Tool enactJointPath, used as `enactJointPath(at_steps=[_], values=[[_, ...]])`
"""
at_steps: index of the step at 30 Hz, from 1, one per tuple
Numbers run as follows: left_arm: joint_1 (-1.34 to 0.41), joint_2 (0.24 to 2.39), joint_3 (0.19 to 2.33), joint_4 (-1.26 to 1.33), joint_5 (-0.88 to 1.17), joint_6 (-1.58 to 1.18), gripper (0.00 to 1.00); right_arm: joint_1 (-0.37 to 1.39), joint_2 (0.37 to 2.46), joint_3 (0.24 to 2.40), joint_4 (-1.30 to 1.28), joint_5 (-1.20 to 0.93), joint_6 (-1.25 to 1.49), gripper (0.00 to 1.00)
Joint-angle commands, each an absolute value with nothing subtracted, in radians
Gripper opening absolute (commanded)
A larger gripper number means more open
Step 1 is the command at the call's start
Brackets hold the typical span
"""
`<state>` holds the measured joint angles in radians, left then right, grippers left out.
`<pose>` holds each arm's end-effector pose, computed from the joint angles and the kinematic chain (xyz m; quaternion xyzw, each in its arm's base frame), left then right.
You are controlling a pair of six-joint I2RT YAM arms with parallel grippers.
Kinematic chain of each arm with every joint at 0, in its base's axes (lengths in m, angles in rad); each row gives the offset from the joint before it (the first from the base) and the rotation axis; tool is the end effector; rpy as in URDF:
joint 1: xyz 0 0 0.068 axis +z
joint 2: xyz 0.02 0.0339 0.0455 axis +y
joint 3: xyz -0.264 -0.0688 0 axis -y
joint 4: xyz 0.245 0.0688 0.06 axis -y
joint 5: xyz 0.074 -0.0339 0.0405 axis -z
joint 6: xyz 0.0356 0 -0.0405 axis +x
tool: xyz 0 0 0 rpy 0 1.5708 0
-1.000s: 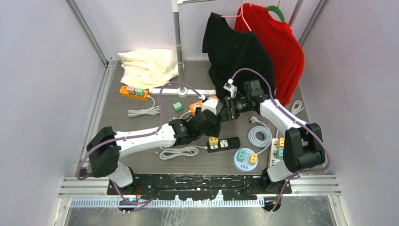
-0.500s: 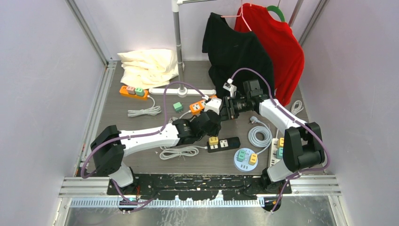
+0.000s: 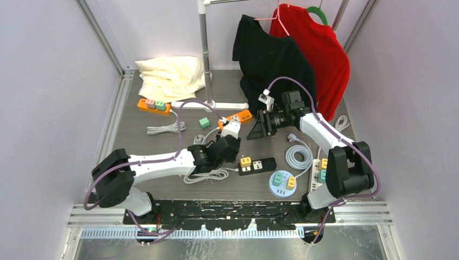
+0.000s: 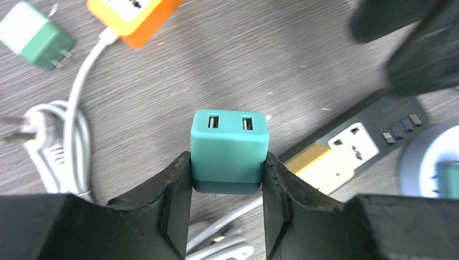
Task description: Pull the plug off the socket
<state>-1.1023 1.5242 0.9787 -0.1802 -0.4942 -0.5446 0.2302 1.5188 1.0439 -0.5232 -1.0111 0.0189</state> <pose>0.1628 -0.2842 0.2315 0.1470 0.8778 -0.1400 0.4339 0.2871 0.0983 0.2404 -0.2245 0.8202 0.4917 0.1875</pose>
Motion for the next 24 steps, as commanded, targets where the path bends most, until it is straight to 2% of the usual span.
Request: enactJointPath(at_steps=[1, 9, 19, 24], values=[[-1.069, 1.421, 0.898, -0.076, -0.621, -0.494, 0.00, 0.212, 1.471, 1.082, -0.538, -1.007, -0.033, 0.60], [-0.934, 1.385, 0.812, -0.020, -0.677, -0.407, 0.00, 0.201, 1.472, 1.079, -0.541, -1.000, -0.049, 0.60], [-0.713, 1.561, 0.953, -0.053, -0.682, -0.343, 0.00, 0.196, 1.471, 1.075, -0.542, -0.998, -0.060, 0.60], [-0.656, 1.689, 1.065, -0.088, -0.664, -0.316, 0.00, 0.196, 1.473, 1.073, -0.542, -1.000, -0.062, 0.60]])
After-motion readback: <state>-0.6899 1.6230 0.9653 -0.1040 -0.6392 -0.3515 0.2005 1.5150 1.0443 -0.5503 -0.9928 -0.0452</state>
